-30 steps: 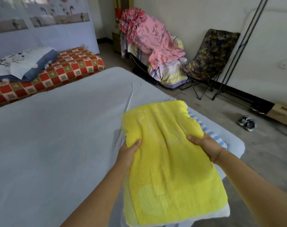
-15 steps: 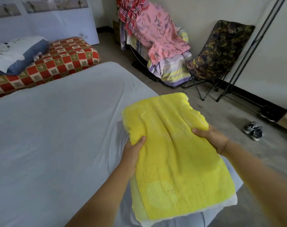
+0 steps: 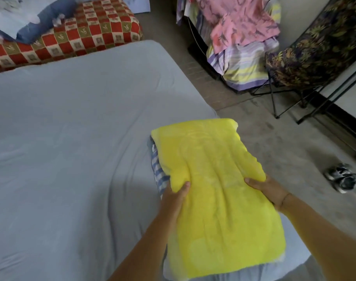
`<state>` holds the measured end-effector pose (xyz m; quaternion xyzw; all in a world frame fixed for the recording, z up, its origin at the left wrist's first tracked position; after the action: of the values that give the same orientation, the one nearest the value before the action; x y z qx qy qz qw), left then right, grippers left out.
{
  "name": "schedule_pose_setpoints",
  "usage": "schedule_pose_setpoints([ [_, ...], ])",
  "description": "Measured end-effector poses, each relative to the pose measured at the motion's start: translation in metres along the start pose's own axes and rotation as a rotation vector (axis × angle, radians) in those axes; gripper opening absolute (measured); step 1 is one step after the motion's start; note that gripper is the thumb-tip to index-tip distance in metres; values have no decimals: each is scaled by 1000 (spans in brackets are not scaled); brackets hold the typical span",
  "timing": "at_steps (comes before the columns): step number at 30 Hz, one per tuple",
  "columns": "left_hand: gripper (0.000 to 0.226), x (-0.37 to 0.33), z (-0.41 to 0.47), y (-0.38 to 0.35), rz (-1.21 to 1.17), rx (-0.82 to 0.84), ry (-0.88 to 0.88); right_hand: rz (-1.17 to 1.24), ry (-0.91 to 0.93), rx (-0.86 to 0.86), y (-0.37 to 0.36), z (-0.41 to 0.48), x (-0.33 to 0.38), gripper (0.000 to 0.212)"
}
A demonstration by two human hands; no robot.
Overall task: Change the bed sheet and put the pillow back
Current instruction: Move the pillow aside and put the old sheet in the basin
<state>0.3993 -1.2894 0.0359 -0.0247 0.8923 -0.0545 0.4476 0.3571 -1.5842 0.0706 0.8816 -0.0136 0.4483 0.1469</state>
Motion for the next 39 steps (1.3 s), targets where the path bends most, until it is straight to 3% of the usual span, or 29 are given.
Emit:
schedule_pose_setpoints([
  [2,95,7,4,-4,6,7,25,-85,-22,-59,3,6,-14,110],
  [5,102,15,6,-2,-45,-30,87,-219,-67,-105,-1,10,-24,71],
  [6,101,16,7,-1,-52,-42,117,-249,-81,-106,-1,12,-25,73],
  [10,109,20,11,-3,-9,-33,154,-283,-137,-22,-3,12,-21,112],
  [14,117,0,4,-10,108,-102,-2,-528,-71,-143,-8,16,-12,128],
  [18,116,-8,3,-14,161,-109,-52,-679,31,-184,-30,12,6,134],
  [23,77,-5,2,11,207,-210,-11,-655,153,-301,-59,1,29,110],
  [25,59,-11,-2,29,203,-248,-5,-642,232,-287,-77,-5,39,99],
  [28,73,-23,-15,68,206,-317,3,-672,345,-243,-114,-17,58,94],
  [39,66,-22,-125,301,10,-515,-96,-691,574,-3,-334,-116,104,90],
])
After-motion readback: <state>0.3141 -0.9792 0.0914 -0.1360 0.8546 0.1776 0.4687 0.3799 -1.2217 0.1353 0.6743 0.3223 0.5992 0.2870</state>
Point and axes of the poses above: each hand's wrist, its own z-axis towards the middle knuckle, its own y-axis out of the back of the hand, x = y × z, the point moved 4 cm from there along z, towards the middle knuckle, and after that the axes turned 10 degrees about -z, right-handed, at the moved point
